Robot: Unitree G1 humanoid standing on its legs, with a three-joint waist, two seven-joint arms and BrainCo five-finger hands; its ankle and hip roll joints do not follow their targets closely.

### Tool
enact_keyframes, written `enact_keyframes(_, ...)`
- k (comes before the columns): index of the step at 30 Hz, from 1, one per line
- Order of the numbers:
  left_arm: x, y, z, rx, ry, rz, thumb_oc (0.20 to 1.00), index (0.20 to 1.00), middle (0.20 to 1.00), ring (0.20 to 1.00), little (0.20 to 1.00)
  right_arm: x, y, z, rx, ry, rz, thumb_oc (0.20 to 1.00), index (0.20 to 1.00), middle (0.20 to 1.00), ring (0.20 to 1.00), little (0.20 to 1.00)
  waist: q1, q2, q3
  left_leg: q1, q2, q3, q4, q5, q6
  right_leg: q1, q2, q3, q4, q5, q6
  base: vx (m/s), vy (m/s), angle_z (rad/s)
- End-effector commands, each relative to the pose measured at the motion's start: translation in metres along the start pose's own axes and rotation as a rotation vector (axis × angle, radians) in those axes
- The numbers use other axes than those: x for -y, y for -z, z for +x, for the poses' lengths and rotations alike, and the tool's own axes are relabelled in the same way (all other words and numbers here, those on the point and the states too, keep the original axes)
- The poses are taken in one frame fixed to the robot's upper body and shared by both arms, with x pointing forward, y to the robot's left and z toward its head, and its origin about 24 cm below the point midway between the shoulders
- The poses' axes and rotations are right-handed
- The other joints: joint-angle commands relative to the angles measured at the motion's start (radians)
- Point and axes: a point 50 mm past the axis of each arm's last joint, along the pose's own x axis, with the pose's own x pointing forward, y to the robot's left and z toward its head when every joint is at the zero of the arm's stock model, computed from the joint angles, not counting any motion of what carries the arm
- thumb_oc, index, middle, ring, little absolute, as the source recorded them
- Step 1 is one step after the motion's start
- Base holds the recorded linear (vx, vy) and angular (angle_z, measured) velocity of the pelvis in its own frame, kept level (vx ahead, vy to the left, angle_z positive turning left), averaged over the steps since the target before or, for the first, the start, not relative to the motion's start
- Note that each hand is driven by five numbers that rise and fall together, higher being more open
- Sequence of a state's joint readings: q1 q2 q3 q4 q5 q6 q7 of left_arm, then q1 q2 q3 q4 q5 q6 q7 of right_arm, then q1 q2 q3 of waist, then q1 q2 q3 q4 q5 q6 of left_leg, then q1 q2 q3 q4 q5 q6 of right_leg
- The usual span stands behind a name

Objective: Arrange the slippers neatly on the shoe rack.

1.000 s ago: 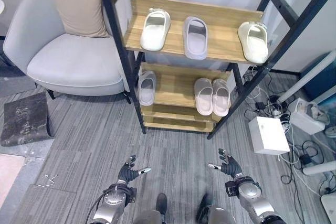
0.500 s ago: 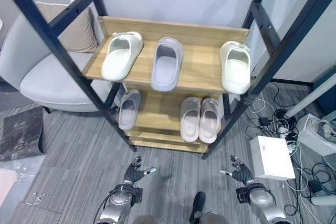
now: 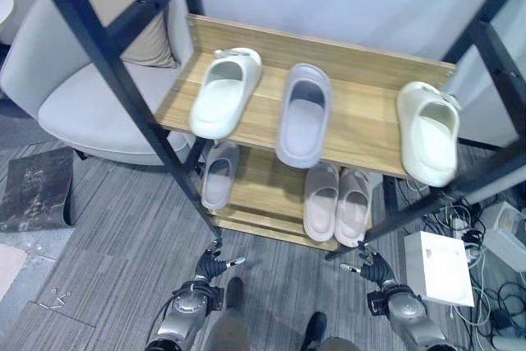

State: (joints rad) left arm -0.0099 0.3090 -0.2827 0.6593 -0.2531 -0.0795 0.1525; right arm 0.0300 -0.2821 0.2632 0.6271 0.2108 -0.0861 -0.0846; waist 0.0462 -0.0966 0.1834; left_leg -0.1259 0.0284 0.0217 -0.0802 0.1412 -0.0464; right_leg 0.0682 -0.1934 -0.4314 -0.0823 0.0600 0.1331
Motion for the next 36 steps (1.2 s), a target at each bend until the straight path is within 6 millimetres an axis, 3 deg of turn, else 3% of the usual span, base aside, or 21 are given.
enact_keyframes(1,0.004,-0.015,0.003,0.077,0.025,0.050,1.000,1.000,1.000,1.000,1.000,0.004,-0.043,0.005,0.192,-0.015,-0.115,1.000,1.000,1.000,1.000,1.000,0.021,0.000,-0.010,0.087,0.032,0.029,0.032,-0.125,-0.024,-0.028,0.037,0.024,0.009,-0.038,0.008,0.00,0.080,-0.06)
enact_keyframes(3,0.004,-0.014,0.003,0.075,0.022,0.058,1.000,1.000,1.000,1.000,1.000,0.001,-0.051,0.004,0.230,-0.029,-0.171,1.000,1.000,1.000,1.000,1.000,0.022,-0.002,-0.009,0.092,0.029,0.032,0.027,-0.127,-0.021,-0.030,0.034,0.029,0.013,-0.037,0.011,0.00,0.097,-0.10)
enact_keyframes(4,-0.001,-0.016,0.003,0.090,0.011,0.079,1.000,1.000,1.000,1.000,1.000,0.002,-0.079,-0.005,0.378,-0.041,-0.359,1.000,1.000,1.000,1.000,1.000,0.020,-0.006,-0.006,0.101,0.023,0.038,0.022,-0.133,-0.015,-0.035,0.028,0.036,0.024,-0.033,0.019,-0.01,0.078,-0.05)
enact_keyframes(5,-0.001,-0.016,0.003,0.089,0.012,0.078,1.000,1.000,1.000,1.000,1.000,0.002,-0.078,-0.006,0.377,-0.041,-0.360,1.000,1.000,1.000,1.000,1.000,0.020,-0.006,-0.007,0.101,0.023,0.039,0.022,-0.133,-0.015,-0.036,0.028,0.036,0.025,-0.033,0.020,-0.01,0.145,-0.05)
enact_keyframes(7,-0.008,-0.016,0.002,0.099,-0.012,0.100,1.000,1.000,1.000,1.000,1.000,0.008,-0.109,-0.037,0.582,-0.067,-0.565,1.000,1.000,1.000,1.000,1.000,0.006,-0.014,-0.002,0.114,0.017,0.045,0.019,-0.146,-0.006,-0.045,0.022,0.053,0.047,-0.031,0.030,-0.01,0.103,-0.06)
enact_keyframes(12,-0.011,-0.011,0.002,0.085,-0.043,0.118,1.000,1.000,1.000,1.000,1.000,0.011,-0.139,-0.103,0.829,-0.132,-0.706,1.000,1.000,1.000,1.000,1.000,-0.043,-0.031,-0.012,0.128,0.005,0.060,0.016,-0.159,0.008,-0.069,0.014,0.083,0.078,-0.018,0.050,-0.02,0.081,-0.17)
enact_keyframes(18,-0.010,-0.006,-0.001,0.074,-0.042,0.121,1.000,1.000,1.000,1.000,1.000,0.014,-0.156,-0.131,0.936,-0.193,-0.717,1.000,1.000,1.000,1.000,1.000,-0.064,-0.038,-0.034,0.143,0.000,0.070,0.007,-0.165,0.012,-0.072,0.015,0.098,0.088,-0.010,0.060,0.00,0.056,-0.17)
enact_keyframes(19,-0.007,-0.003,-0.003,0.074,-0.033,0.108,1.000,1.000,1.000,1.000,1.000,0.018,-0.181,-0.139,1.062,-0.133,-0.744,1.000,1.000,1.000,1.000,1.000,-0.066,-0.039,-0.050,0.152,-0.003,0.073,0.006,-0.170,0.015,-0.069,0.015,0.100,0.085,-0.007,0.062,0.02,0.064,-0.02)
enact_keyframes(25,0.004,-0.001,-0.006,0.076,0.005,0.069,1.000,1.000,1.000,1.000,1.000,0.023,-0.245,-0.147,1.380,0.094,-0.623,1.000,1.000,1.000,1.000,1.000,-0.032,-0.030,-0.067,0.157,-0.008,0.065,0.005,-0.175,0.024,-0.055,0.008,0.080,0.081,-0.004,0.062,0.01,0.047,-0.07)
enact_keyframes(26,0.007,0.001,-0.008,0.069,0.020,0.069,1.000,1.000,1.000,1.000,1.000,0.021,-0.264,-0.148,1.467,0.171,-0.600,1.000,1.000,1.000,1.000,1.000,-0.012,-0.027,-0.069,0.157,-0.011,0.059,0.004,-0.175,0.027,-0.051,0.004,0.067,0.081,-0.004,0.061,0.02,0.039,0.04)
enact_keyframes(27,0.006,0.001,-0.007,0.071,0.018,0.068,1.000,1.000,1.000,1.000,1.000,0.021,-0.265,-0.147,1.470,0.171,-0.600,1.000,1.000,1.000,1.000,1.000,-0.014,-0.028,-0.067,0.158,-0.011,0.059,0.005,-0.176,0.027,-0.051,0.004,0.067,0.081,-0.004,0.061,0.02,0.032,0.06)
enact_keyframes(31,0.009,0.006,-0.010,0.048,0.029,0.066,1.000,1.000,1.000,1.000,1.000,0.011,-0.303,-0.148,1.602,0.254,-0.472,1.000,1.000,1.000,1.000,1.000,0.037,-0.028,-0.066,0.153,-0.018,0.037,0.004,-0.174,0.033,-0.041,-0.004,0.041,0.080,-0.002,0.059,0.02,0.024,0.21)
enact_keyframes(36,0.009,0.014,-0.013,0.020,0.045,0.081,1.000,1.000,1.000,1.000,1.000,0.008,-0.319,-0.134,1.580,0.281,-0.474,1.000,1.000,1.000,1.000,1.000,0.074,-0.036,-0.061,0.149,-0.024,0.018,0.008,-0.173,0.035,-0.034,-0.008,0.020,0.080,-0.004,0.057,0.02,0.016,0.18)
